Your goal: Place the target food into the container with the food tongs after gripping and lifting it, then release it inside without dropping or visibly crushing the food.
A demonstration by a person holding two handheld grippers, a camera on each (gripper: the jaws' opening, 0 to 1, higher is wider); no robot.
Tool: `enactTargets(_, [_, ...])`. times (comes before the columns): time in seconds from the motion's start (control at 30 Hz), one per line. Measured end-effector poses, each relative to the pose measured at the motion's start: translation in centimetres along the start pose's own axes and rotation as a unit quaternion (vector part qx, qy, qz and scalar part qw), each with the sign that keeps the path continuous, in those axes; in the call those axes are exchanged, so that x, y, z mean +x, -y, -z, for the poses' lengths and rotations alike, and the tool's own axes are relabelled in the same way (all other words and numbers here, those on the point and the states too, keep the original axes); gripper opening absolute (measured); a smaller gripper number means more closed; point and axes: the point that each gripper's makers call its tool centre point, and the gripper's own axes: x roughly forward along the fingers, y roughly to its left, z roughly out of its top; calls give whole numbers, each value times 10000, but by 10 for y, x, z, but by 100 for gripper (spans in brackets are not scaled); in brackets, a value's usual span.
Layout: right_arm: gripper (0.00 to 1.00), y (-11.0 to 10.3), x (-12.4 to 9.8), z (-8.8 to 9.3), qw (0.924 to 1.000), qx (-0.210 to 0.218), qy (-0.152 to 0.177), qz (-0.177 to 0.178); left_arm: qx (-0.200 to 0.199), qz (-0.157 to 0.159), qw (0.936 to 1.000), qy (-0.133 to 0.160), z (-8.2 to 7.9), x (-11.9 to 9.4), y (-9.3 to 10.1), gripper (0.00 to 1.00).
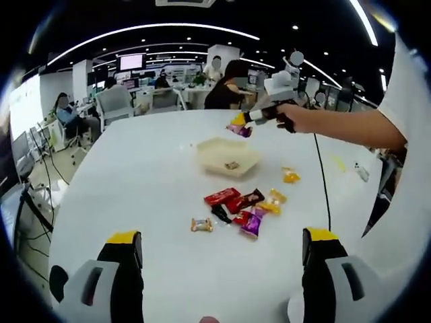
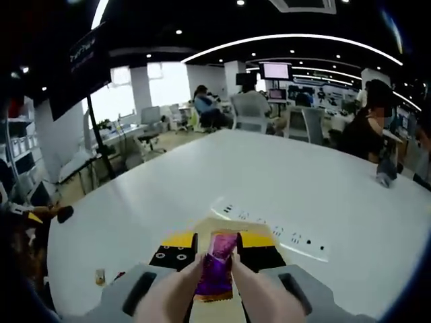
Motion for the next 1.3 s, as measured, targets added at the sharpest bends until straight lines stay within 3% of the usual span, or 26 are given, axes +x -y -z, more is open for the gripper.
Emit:
enactTargets(0.1, [22,3,9,9,9999,10,-93,-36,-9,-38,10000,-2,1,1,-2,100])
enactTargets(0.2, [22,5,13,15,9999,63,-138,-51,27,12,9999,111,-2,2,-1,100])
enactTargets(0.3, [22,7,17,20,9998,71,-181,-78,-208,79,9989,423,-13,5,2,100])
enactTargets(0.5, [22,11,19,23,9997,114,-189,-95,-286,65,9980,557,-19,8,1,100])
enactTargets(0.7, [22,12,18,24,9997,136,-172,-99,84,40,9997,227,-13,9,0,100])
enactTargets(1.3, [27,14,13,31,9997,133,-179,-69,237,52,9997,103,-7,3,9,99])
